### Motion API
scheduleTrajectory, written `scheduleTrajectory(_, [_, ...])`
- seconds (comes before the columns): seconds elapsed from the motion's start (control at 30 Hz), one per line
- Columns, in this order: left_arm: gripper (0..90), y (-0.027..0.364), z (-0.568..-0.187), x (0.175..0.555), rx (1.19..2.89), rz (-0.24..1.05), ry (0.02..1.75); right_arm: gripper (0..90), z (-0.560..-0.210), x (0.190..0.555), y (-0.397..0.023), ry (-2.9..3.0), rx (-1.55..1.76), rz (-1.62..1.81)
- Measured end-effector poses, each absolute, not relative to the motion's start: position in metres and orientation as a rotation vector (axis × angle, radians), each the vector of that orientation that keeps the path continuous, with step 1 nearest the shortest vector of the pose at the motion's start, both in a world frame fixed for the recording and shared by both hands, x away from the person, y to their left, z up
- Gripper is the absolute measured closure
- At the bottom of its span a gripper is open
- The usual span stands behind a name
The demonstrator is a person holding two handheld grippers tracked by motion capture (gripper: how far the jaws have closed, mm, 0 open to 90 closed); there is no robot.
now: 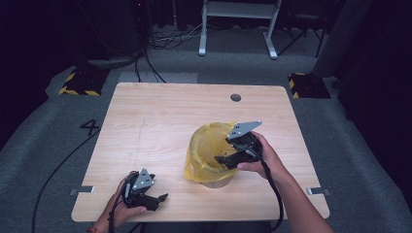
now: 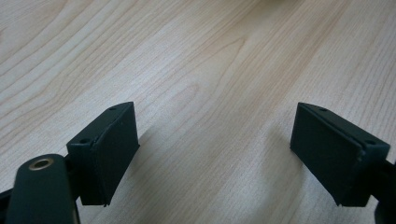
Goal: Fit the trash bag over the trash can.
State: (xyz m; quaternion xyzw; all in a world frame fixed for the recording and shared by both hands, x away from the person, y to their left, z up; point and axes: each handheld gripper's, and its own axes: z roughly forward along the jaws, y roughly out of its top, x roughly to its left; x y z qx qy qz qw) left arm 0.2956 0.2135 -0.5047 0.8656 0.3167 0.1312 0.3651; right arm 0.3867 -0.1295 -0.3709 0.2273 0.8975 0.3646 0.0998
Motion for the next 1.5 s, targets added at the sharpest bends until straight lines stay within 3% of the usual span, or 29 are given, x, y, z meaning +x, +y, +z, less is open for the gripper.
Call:
scheduleTrajectory(0.53, [15.0,0.213,-0.505,0.296,2.225,0.338,0.819,16.5,-0.376,0.386,-0.127,2.734,0.685,0.967])
scheduleTrajectory(0.83, [15.0,0.213,-0.505,0.296,2.224,0.338,0.819,20.2,-0.376,0.383,-0.129,2.667,0.691,1.055])
scheduleTrajectory(1.5, [15.0,0.213,-0.505,0.296,2.225,0.338,0.819,20.6,-0.340,0.353,-0.157,2.471,0.622,1.210])
